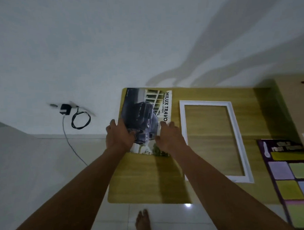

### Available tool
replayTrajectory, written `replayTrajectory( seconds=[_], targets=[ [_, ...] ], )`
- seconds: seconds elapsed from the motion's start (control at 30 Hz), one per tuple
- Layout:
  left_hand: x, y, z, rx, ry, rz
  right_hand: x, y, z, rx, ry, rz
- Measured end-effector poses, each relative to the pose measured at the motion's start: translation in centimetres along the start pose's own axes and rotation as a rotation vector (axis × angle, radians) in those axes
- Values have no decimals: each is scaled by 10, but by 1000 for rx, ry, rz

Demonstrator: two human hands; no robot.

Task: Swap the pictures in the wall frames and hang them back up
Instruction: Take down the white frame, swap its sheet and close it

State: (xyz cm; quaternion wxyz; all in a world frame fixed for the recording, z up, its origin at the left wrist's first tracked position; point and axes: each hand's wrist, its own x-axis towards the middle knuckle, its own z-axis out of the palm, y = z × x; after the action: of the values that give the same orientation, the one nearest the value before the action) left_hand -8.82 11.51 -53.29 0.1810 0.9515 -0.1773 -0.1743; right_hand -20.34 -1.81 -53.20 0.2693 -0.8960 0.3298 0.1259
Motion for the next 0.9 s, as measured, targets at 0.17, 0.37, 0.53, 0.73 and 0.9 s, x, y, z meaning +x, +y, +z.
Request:
replayTrajectory(
  seconds=[0.17,0.37,0.53,0.73,0.9],
  targets=[
    [22,-17,3,-148,-14,-15,9,-16,15,-11,102,103],
    [26,-23,-6,-148,-34,14,17,-28,12,258,168,228],
    [39,-23,-23,-377,-82,-19,20,-21,13,283,216,277],
    [45,-40,-37,-741,-260,-85,21,-25,16,548,283,334],
    [39,-46,-46,-851,-301,-76,24,-23,5,853,351,370]
  ],
)
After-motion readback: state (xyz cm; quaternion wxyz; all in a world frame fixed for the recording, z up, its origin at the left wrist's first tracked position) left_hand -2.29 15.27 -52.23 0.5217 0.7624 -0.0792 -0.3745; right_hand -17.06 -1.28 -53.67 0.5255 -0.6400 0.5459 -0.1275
